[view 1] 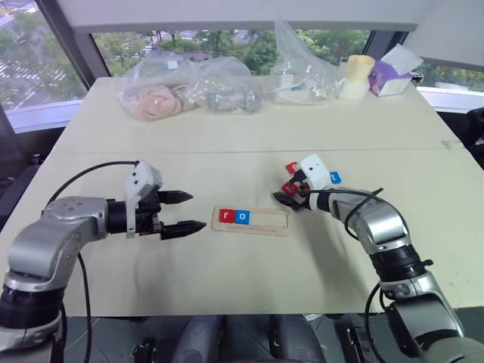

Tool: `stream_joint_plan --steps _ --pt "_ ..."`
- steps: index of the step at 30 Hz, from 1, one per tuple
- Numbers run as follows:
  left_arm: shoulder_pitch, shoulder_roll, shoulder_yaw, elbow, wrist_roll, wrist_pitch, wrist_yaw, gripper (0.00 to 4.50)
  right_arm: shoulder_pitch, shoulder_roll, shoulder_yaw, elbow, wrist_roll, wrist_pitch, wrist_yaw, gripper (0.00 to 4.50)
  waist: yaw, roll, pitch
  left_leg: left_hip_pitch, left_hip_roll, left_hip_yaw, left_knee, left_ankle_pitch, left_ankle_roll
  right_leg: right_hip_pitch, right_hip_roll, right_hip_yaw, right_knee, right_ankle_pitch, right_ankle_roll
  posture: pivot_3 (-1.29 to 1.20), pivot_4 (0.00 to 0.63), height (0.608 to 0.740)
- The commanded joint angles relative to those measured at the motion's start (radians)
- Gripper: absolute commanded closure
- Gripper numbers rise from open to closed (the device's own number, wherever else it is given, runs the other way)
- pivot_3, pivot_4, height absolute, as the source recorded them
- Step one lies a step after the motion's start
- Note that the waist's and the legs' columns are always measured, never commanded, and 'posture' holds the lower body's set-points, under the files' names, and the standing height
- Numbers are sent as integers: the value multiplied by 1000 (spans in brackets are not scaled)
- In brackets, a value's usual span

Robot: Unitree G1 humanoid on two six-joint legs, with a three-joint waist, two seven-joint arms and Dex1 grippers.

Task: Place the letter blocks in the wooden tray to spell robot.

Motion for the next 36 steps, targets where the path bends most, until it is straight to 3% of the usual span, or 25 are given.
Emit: stream_joint_plan --steps 1,3,5,11,16,20,23,29,32,36 --pt "-2 21 16 -34 -21 -8 32 25 17 2 -22 -50 -6 40 -6 0 -1 0 0 0 0 0 0 0 0 0 0 0 0 0 0 0 150 740" --pt "-7 11 -4 -26 -21 -16 51 25 17 12 -25 -38 -15 32 -15 0 -3 0 0 0 0 1 0 0 0 0 0 0 0 0 0 0 150 740" --pt "-16 3 -28 -18 -16 -27 63 0 14 23 -21 -17 -28 10 -22 559 -3 0 0 0 0 1 -1 0 0 0 0 0 0 0 0 0 150 740" --pt "-51 4 -79 -2 -16 -49 64 0 22 48 -28 2 -50 -9 -35 3319 -4 0 0 0 0 1 -1 0 0 0 0 0 0 0 0 0 150 740" --pt "-76 9 -133 35 9 -96 43 0 29 58 -88 -41 -78 -23 -116 3309 -3 0 0 1 0 2 -1 0 0 0 0 1 0 0 0 0 150 740" --pt "-99 -2 -172 22 -8 -108 36 0 60 90 -210 -242 -71 120 -239 3309 2 0 0 -2 0 1 -1 0 0 -3 0 1 0 0 0 0 150 740" --pt "-110 -2 -225 -10 12 -130 31 0 145 172 -335 -505 -59 334 -343 3309 0 0 0 -4 0 1 -2 0 0 -6 0 2 0 2 3 0 150 740" --pt "-143 -21 -267 -1 7 -149 25 0 280 353 -456 -887 -92 724 -430 3309 -4 1 0 -4 0 2 -6 0 0 -9 0 3 1 2 4 0 150 740" --pt "-161 -30 -283 40 18 -172 19 0 301 484 -515 -956 -100 789 -449 3309 -6 2 -1 -3 0 4 -5 0 0 -9 1 6 1 0 0 0 150 740" --pt "-178 -31 -311 86 39 -205 -15 0 372 540 -500 -1006 -116 792 -478 3309 -2 2 -1 -3 0 4 -4 0 0 -9 2 6 1 1 -2 0 150 740"
